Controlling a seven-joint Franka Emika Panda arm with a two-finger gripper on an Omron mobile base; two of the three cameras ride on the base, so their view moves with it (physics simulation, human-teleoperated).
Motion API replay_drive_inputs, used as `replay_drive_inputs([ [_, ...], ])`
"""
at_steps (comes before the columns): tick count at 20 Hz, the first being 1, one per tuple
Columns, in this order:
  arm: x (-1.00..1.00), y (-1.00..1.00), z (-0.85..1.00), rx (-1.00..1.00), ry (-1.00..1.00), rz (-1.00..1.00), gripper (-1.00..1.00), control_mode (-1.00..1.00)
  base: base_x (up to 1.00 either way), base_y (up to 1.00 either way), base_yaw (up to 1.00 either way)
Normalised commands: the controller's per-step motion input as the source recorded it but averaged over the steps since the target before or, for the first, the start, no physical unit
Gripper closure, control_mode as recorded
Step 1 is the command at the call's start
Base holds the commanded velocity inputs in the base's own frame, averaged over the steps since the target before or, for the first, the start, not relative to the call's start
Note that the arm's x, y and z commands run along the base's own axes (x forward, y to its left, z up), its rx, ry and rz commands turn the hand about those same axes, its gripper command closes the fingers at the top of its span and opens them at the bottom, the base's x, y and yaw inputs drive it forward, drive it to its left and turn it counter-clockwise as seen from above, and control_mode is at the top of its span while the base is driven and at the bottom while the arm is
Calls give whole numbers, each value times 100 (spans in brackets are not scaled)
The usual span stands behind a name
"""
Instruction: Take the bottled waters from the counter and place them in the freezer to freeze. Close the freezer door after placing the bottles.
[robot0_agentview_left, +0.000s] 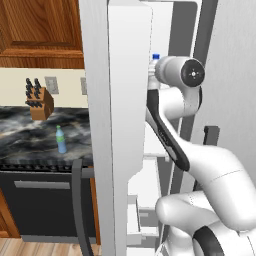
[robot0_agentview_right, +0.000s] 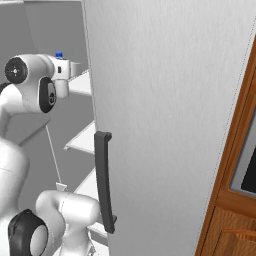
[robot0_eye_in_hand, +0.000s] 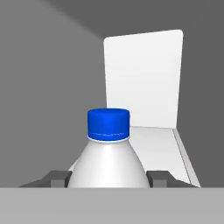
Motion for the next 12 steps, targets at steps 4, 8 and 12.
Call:
replay_drive_inputs([
  [4,45,0,0,0,0,0,100,-100,0,0,0],
  [8,37,0,3,0,0,0,100,-100,0,0,0],
  [12,36,0,5,0,0,0,100,-100,0,0,0],
])
